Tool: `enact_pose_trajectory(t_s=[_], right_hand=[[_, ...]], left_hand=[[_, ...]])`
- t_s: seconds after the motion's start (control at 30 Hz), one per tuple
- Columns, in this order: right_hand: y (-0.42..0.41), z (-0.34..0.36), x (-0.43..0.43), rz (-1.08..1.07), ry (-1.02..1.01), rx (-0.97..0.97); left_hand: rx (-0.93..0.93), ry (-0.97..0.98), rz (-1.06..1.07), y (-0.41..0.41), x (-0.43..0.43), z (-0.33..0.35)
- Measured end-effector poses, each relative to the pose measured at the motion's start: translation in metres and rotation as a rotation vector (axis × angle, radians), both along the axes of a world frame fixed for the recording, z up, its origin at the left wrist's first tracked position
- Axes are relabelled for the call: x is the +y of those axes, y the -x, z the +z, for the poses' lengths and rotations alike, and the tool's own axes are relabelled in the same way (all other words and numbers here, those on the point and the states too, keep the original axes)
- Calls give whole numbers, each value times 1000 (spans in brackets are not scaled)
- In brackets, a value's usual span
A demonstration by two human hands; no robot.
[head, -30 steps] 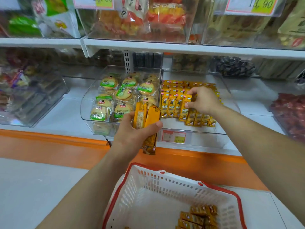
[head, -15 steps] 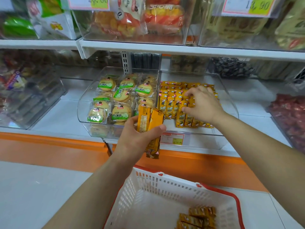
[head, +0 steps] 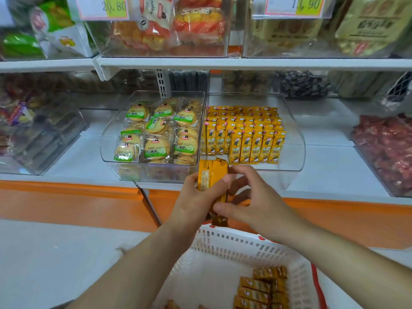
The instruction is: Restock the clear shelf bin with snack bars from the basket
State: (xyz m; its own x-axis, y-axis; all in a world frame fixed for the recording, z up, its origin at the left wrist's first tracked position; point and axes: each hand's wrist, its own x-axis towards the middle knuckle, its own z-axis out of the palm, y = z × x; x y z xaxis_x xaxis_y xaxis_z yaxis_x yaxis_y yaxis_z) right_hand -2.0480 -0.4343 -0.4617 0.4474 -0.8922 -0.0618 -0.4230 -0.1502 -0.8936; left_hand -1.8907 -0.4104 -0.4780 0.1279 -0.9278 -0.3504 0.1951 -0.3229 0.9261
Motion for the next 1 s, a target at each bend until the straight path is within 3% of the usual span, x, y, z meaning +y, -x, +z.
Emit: enact_pose_trajectory(t_s=[0.07, 0.23, 0.4, 0.73, 0.9, 1.0], right_hand=[[2, -4, -2, -2, -48, -18], [9, -11, -11, -60, -346, -343], [7, -12, -15, -45, -402, -428], [7, -3, -28, -159, -393, -535], [17, 21, -44, -212, -77, -304], [20, 34, -57, -230, -36, -390]], left_hand=[[13, -5, 1, -1, 1, 0], [-1, 1, 26, -10, 1, -1], [-49, 38, 9, -11, 3, -4], [-54, 35, 12, -20, -3, -2], [-62, 42, 57, -34, -10, 9], [-57, 63, 67, -40, -13, 14]])
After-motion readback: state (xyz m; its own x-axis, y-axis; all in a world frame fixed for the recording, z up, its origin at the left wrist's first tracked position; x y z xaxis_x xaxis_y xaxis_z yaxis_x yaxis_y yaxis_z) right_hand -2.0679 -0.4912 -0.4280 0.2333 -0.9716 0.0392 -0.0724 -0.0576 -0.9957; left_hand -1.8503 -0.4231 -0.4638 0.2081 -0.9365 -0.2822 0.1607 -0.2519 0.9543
